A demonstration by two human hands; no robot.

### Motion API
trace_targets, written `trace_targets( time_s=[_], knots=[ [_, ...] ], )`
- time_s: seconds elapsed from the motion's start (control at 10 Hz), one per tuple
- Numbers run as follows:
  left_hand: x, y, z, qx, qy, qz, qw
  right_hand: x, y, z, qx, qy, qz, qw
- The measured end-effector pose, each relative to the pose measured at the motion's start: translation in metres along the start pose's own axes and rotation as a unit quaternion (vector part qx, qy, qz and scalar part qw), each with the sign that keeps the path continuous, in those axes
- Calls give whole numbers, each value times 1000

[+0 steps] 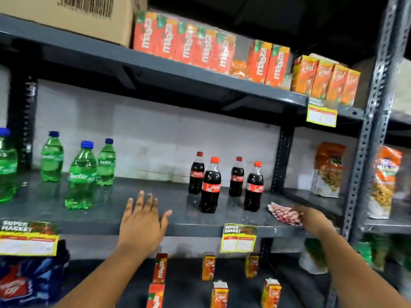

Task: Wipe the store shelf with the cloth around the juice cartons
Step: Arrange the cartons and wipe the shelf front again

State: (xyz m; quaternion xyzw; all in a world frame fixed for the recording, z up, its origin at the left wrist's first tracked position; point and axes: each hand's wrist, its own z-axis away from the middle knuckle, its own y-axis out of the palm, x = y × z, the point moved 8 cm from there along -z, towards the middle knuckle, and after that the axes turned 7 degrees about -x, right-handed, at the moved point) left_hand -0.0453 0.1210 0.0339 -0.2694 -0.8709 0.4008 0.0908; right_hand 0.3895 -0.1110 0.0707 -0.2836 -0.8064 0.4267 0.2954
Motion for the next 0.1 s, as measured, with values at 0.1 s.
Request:
trace_targets(
  time_s=[0.1],
  knots=[
    [-2,-3,-5,19,-4,12,1000,8,-1,-8,7,-1,17,1000]
  ],
)
